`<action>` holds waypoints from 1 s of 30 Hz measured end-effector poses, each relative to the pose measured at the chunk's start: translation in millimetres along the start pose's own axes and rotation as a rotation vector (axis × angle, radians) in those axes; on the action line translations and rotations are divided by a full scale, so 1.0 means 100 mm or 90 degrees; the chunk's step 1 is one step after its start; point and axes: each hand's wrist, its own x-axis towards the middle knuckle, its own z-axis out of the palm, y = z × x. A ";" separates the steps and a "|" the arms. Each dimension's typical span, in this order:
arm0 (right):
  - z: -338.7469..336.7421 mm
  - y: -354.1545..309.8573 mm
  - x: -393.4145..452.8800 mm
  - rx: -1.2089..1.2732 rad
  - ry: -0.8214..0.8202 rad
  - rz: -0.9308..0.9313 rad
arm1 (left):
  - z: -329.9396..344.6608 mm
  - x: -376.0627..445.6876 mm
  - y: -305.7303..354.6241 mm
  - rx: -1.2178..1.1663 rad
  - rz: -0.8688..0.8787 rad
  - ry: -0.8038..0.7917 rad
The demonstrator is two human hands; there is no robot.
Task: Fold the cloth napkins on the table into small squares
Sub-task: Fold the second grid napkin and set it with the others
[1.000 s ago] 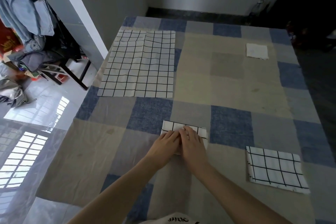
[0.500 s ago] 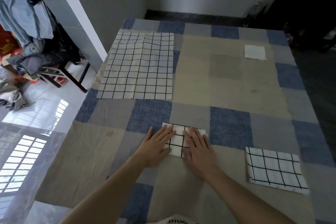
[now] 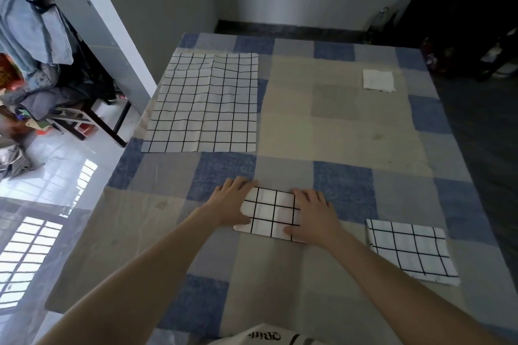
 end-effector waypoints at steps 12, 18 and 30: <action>-0.12 -0.06 0.15 0.030 -0.097 -0.007 | -0.07 0.14 0.11 -0.107 -0.027 -0.027; -0.13 -0.03 0.17 0.041 -0.094 0.023 | -0.09 0.18 0.12 -0.044 -0.056 -0.059; -0.39 0.27 0.05 0.647 -0.080 0.095 | -0.50 0.29 0.36 -0.398 0.015 -0.153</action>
